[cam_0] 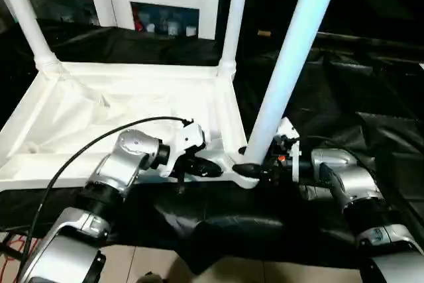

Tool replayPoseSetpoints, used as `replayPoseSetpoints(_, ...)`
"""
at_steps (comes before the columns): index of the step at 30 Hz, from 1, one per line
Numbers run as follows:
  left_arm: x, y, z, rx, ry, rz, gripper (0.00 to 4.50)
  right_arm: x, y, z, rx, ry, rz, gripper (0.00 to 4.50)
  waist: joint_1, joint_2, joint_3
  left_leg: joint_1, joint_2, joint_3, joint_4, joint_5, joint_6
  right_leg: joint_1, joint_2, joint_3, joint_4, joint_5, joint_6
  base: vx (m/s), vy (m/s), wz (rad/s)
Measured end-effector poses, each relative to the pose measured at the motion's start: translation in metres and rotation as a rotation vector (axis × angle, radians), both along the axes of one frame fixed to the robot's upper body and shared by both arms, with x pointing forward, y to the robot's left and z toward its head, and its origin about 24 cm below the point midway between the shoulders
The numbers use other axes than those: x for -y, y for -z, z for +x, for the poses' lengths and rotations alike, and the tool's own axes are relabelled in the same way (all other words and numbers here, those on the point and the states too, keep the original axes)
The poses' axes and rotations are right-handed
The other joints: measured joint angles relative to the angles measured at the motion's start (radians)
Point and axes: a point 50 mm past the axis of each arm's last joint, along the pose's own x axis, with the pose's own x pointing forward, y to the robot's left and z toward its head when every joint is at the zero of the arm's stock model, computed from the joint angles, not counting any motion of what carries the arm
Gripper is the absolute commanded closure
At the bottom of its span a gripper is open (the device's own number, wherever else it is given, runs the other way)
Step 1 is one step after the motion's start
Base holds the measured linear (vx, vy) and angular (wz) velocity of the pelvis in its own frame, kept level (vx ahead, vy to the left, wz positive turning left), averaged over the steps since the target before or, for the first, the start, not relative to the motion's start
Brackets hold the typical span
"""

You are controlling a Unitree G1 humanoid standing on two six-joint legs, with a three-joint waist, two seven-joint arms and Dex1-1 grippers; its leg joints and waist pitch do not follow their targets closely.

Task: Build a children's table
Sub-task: Rotate leg to tighten

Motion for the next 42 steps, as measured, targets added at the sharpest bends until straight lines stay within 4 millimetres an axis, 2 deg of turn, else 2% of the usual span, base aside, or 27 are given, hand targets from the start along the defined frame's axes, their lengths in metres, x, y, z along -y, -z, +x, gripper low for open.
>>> replayPoseSetpoints(10, 0.002, 0.0, 0.001, 0.014, -0.025, -0.003, 4.5, 0.0, 0.001, 0.0, 0.005, 0.037, -0.001, 1.71, 0.001, -0.001, 0.0, 0.0, 0.0, 0.0, 0.0, 0.0, 0.0, 0.0, 0.0, 0.0, 0.0, -0.001, 0.001, 0.0, 0.0, 0.0)
replayPoseSetpoints(13, 0.006, 0.003, 0.007, 0.048, -0.126, -0.013, 4.5, -0.003, 0.004, 0.009, 0.024, 0.185, -0.002, 1.72, -0.003, -0.002, -0.001, 0.001, -0.001, 0.0, 0.001, 0.0, 0.0, 0.0, -0.001, 0.001, 0.001, 0.0, 0.001, 0.0, 0.0, 0.0)
replayPoseSetpoints(18, 0.014, 0.006, 0.018, 0.102, -0.295, -0.002, 4.5, -0.02, 0.008, 0.03, 0.033, 0.471, -0.023, 1.8, -0.034, -0.005, -0.003, 0.005, -0.001, -0.001, 0.001, 0.001, -0.001, 0.001, 0.0, 0.002, 0.001, -0.003, 0.006, 0.0, 0.0, 0.0)
replayPoseSetpoints(21, 0.022, 0.008, 0.023, 0.118, -0.386, -0.005, 4.5, -0.03, 0.01, 0.039, 0.026, 0.632, -0.041, 1.8, -0.044, -0.005, -0.003, 0.005, -0.002, -0.001, 0.001, 0.001, -0.001, 0.001, 0.0, 0.002, 0.001, -0.003, 0.006, 0.0, 0.0, 0.0)
replayPoseSetpoints(24, 0.031, 0.008, 0.026, 0.129, -0.426, -0.005, 4.5, -0.032, 0.01, 0.043, 0.038, 0.72, -0.054, 1.8, -0.045, -0.005, -0.003, 0.005, -0.002, -0.001, 0.001, 0.001, -0.001, 0.001, 0.0, 0.003, 0.0, -0.003, 0.006, 0.0, 0.0, 0.0)
replayPoseSetpoints(26, 0.033, 0.008, 0.026, 0.13, -0.429, -0.01, 4.5, -0.032, 0.01, 0.044, 0.056, 0.722, -0.055, 1.8, -0.045, -0.006, -0.004, 0.004, -0.002, -0.001, 0.001, 0.001, -0.001, 0.001, 0.0, 0.003, 0.0, -0.003, 0.006, 0.0, 0.0, 0.0)
replayPoseSetpoints(27, 0.033, 0.008, 0.026, 0.131, -0.428, -0.01, 4.5, -0.032, 0.01, 0.044, 0.061, 0.72, -0.051, 1.24, -0.045, -0.006, -0.004, 0.004, -0.002, -0.001, 0.001, 0.001, -0.001, 0.001, 0.0, 0.002, 0.0, -0.003, 0.006, 0.0, 0.0, 0.0)
replayPoseSetpoints(30, 0.033, 0.008, 0.026, 0.127, -0.416, -0.011, 4.5, -0.032, 0.009, 0.044, 0.063, 0.689, -0.045, 1.05, -0.045, -0.007, -0.005, 0.004, -0.002, -0.001, 0.001, 0.001, -0.001, 0.002, 0.0, 0.002, 0.0, 0.0, 0.001, 0.0, 0.0, 0.0)
replayPoseSetpoints(33, 0.029, 0.006, 0.025, 0.124, -0.376, -0.006, 4.5, -0.028, 0.008, 0.042, 0.087, 0.6, -0.064, 0.66, -0.049, -0.008, -0.005, 0.003, -0.001, -0.001, 0.001, 0.001, -0.001, 0.001, 0.0, 0.002, 0.0, 0.001, 0.0, 0.0, 0.0, 0.0)
replayPoseSetpoints(35, 0.026, 0.005, 0.024, 0.122, -0.34, -0.001, 4.5, -0.025, 0.007, 0.039, 0.108, 0.517, -0.073, 0.53, -0.05, -0.007, -0.005, 0.003, -0.001, -0.001, 0.0, 0.0, -0.001, 0.001, 0.001, 0.001, -0.001, 0.0, 0.001, 0.0, 0.0, 0.0)
replayPoseSetpoints(42, 0.012, 0.001, 0.016, 0.094, -0.202, 0.007, 4.5, -0.006, 0.005, 0.023, 0.129, 0.267, -0.062, 0.53, -0.044, -0.007, -0.005, 0.001, 0.0, -0.001, -0.002, -0.001, -0.001, -0.001, 0.001, -0.001, -0.001, -0.002, 0.001, 0.0, 0.0, 0.0)
